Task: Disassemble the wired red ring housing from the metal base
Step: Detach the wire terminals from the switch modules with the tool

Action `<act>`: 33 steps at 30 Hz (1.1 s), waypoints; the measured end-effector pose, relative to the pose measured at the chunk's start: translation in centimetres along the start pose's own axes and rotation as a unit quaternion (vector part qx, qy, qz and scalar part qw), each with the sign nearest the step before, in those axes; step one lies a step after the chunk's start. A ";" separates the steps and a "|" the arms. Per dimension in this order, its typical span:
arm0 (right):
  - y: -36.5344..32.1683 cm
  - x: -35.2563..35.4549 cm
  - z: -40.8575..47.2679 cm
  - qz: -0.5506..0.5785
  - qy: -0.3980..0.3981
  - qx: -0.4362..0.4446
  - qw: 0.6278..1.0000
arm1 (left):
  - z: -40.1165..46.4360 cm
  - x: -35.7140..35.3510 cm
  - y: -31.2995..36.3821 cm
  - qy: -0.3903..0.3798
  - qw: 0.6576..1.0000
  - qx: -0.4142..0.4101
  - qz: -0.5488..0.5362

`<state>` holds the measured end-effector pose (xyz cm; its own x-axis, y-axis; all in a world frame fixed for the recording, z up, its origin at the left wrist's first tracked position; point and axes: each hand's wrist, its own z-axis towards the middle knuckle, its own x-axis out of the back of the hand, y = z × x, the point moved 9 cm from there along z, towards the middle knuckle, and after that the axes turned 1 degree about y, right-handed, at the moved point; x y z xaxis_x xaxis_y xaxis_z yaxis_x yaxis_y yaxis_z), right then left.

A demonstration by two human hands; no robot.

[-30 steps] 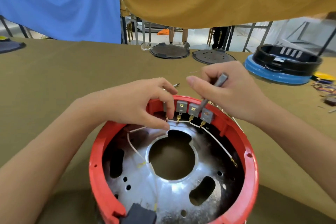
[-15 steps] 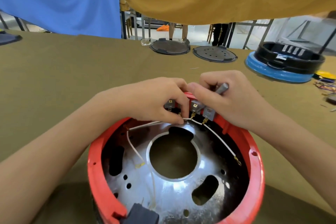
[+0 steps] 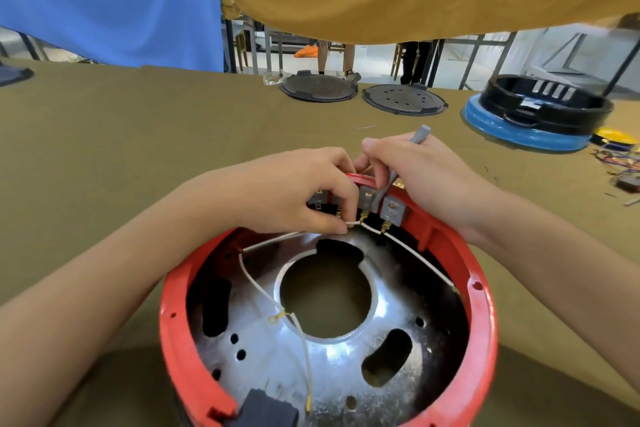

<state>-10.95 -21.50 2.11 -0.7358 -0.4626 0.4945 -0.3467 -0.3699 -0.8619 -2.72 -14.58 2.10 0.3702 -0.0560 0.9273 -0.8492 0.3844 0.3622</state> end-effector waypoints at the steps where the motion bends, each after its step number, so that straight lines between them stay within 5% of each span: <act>1: 0.3 -0.1 0.0 0.009 -0.004 -0.020 1.000 | 0.0 -0.1 0.0 -0.002 1.000 -0.001 0.000; 21: -4.6 1.2 -2.8 -0.139 0.045 0.289 0.946 | -0.4 0.0 0.0 -0.010 1.000 -0.007 -0.014; 33: -3.0 0.6 -0.7 -0.075 0.043 0.188 0.978 | -0.3 -0.2 0.1 -0.015 1.000 -0.011 -0.024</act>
<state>-10.70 -20.11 4.93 -0.7449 -0.3167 0.5872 -0.2279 -0.7065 -0.6700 -2.74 -14.28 1.95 0.3975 -0.1026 0.9119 -0.8227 0.4002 0.4037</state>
